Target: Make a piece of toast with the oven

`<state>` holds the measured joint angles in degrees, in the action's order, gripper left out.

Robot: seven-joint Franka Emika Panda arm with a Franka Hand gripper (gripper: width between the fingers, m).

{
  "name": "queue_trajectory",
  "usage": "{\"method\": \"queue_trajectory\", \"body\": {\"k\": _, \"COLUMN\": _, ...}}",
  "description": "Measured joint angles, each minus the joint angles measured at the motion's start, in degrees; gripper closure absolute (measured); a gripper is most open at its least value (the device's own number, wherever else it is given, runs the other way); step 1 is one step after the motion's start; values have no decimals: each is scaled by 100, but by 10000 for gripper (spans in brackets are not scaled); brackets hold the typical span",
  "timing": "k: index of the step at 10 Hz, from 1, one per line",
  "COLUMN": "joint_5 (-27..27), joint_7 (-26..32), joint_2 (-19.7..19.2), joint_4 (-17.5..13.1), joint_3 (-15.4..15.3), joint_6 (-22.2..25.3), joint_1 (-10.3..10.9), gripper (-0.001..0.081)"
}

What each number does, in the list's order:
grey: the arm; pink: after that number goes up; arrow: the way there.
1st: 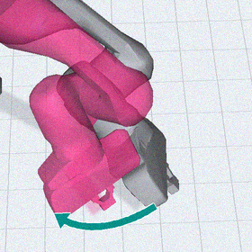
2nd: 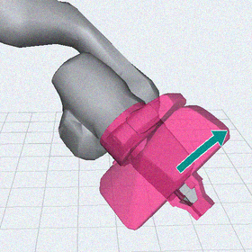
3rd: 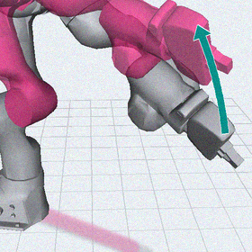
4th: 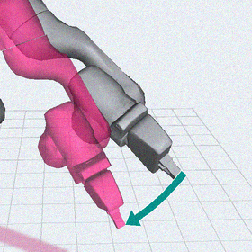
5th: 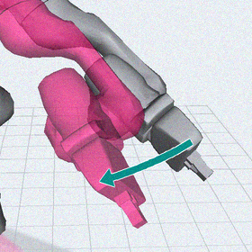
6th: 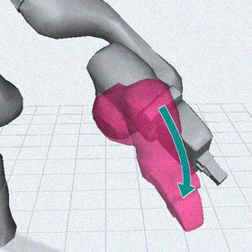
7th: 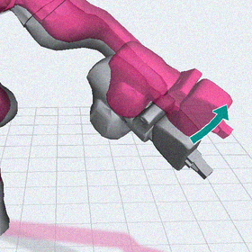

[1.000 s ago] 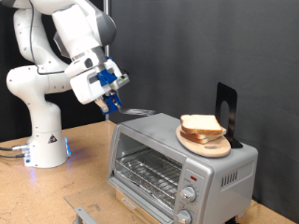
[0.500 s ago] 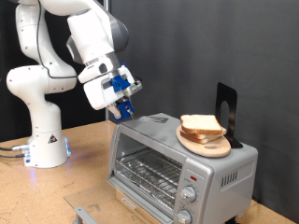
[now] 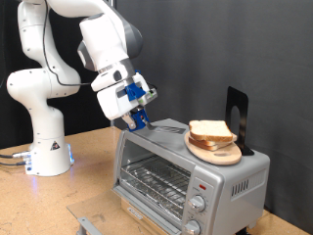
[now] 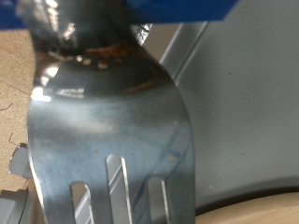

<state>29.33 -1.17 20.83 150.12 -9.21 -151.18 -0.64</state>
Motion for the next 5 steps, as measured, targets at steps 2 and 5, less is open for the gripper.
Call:
{"method": "queue_trajectory", "body": {"k": 2, "joint_5": 5, "joint_7": 0, "joint_2": -82, "joint_4": -53, "joint_3": -40, "joint_6": 0, "joint_1": 11, "gripper": 320}}
{"method": "queue_trajectory", "body": {"k": 5, "joint_5": 53, "joint_7": 0, "joint_2": -145, "joint_4": -103, "joint_3": -70, "joint_6": 0, "joint_1": 41, "gripper": 320}}
